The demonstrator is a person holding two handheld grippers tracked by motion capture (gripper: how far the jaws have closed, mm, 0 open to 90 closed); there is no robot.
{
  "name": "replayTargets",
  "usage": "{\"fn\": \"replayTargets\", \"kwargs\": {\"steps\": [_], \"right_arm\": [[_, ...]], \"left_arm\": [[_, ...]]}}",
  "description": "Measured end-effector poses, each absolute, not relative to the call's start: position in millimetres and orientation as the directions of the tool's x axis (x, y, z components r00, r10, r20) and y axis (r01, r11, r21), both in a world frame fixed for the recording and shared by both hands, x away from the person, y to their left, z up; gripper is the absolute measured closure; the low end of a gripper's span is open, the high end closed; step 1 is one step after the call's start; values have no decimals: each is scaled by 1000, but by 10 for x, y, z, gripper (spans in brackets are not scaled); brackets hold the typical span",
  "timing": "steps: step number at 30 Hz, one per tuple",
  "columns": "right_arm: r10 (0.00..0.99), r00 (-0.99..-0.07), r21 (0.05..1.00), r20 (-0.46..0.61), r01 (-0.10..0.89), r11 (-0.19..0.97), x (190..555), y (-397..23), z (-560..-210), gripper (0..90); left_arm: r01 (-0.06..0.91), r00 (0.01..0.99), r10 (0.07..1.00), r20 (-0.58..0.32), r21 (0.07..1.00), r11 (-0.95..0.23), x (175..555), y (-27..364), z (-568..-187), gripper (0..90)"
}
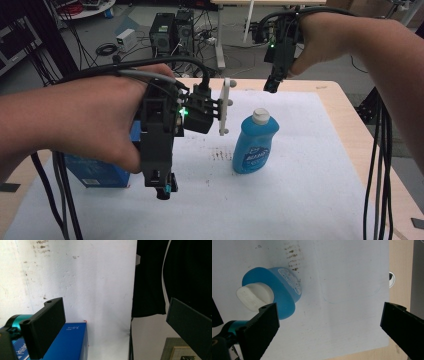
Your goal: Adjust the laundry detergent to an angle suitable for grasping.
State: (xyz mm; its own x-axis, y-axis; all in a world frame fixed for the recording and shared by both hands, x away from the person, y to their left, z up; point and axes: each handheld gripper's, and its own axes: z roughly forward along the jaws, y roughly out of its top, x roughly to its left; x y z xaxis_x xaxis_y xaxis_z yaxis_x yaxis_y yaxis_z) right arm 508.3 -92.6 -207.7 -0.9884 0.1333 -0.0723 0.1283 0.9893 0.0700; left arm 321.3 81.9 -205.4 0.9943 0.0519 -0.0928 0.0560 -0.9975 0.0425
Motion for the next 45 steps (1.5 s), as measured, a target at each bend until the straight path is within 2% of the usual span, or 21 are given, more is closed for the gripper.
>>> {"fn": "replayTargets", "kwargs": {"steps": [11, 21, 34, 41, 45], "right_arm": [[135, -988, 66, -77, 130, 989, 5076, -938, -2076, 11], [134, -988, 86, -79, 128, 988, 5081, -955, -2046, 11], [147, -986, 76, -77, 141, 987, 5162, -1065, -2117, 11], [177, -982, 70, -70, 172, 983, 5244, -1247, -2181, 11], [205, -977, 70, -63, 201, 977, 5270, -1386, -2211, 11]], "left_arm": [[48, 995, 44, -93, 48, -998, 3219, 808, -2074, 22], [83, 995, 79, -68, 61, -995, 3190, 816, -2035, 22], [224, 974, 210, -85, 224, -949, 3358, 762, -2276, 22], [272, 962, 265, -68, 330, -904, 3485, 692, -2306, 22], [280, 959, 276, -62, 361, -890, 3553, 633, -2349, 22]]}}
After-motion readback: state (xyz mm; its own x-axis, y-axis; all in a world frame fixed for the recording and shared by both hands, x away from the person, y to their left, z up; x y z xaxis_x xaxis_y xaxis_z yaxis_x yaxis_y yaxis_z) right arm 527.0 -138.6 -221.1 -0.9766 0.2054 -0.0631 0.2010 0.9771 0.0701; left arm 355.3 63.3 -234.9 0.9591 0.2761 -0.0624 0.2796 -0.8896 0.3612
